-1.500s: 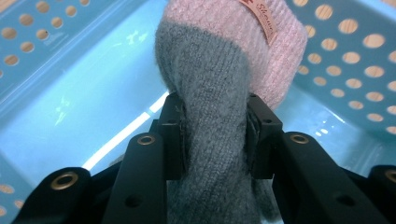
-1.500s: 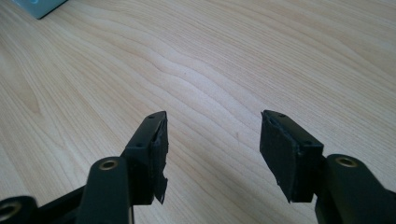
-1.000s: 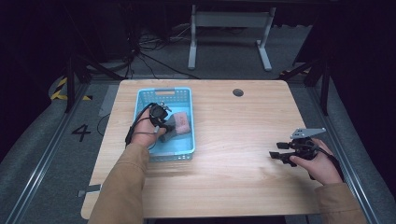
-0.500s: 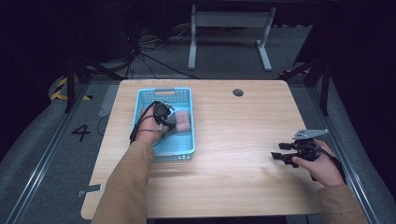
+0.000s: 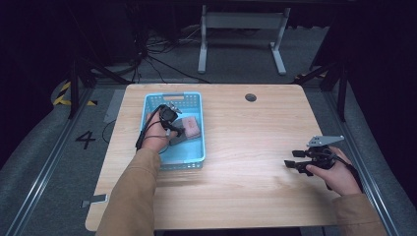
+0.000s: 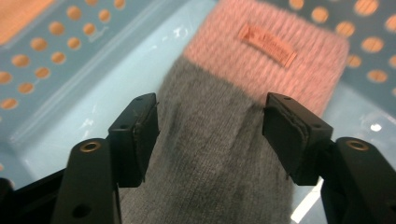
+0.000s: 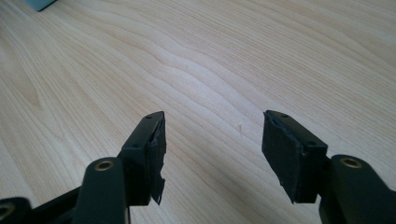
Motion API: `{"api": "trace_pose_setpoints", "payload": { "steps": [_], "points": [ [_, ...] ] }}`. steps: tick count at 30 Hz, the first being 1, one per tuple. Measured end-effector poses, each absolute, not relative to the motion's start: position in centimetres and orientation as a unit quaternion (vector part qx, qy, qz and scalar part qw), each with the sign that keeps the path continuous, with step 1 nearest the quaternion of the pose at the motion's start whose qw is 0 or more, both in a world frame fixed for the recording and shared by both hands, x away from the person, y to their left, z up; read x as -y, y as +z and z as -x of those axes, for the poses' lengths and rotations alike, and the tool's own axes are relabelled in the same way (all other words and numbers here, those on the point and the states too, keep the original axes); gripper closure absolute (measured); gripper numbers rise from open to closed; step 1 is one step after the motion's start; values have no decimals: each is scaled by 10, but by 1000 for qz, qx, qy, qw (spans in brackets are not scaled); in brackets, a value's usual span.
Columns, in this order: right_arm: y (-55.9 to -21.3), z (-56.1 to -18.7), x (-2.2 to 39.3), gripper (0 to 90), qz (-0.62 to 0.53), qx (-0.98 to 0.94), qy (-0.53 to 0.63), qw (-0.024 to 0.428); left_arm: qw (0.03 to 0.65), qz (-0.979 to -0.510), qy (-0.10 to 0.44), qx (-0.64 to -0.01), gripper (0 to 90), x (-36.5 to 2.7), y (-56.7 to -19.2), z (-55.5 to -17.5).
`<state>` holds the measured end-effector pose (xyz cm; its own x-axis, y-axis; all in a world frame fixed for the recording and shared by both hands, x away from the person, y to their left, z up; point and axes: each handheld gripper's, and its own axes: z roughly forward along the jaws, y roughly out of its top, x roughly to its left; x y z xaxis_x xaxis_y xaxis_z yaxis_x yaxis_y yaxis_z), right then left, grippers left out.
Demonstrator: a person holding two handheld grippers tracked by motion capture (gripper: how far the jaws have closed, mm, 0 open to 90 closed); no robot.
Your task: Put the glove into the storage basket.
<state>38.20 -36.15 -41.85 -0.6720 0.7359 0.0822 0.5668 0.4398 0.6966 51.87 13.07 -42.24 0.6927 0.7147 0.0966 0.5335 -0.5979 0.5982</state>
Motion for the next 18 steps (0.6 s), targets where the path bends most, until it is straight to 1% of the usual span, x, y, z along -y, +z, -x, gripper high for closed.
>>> {"api": "trace_pose_setpoints", "payload": {
  "steps": [8,12,18],
  "points": [
    [-415,-385,356,406,-382,-841,366,117,304,-867,172,-355,377,-128,-406,-508],
    [-414,-389,353,406,-377,-842,368,119,336,-856,164,-356,389,-127,-391,-496],
    [-412,-395,345,407,-368,-845,371,116,366,-849,151,-351,388,-125,-373,-477]
  ]
}}
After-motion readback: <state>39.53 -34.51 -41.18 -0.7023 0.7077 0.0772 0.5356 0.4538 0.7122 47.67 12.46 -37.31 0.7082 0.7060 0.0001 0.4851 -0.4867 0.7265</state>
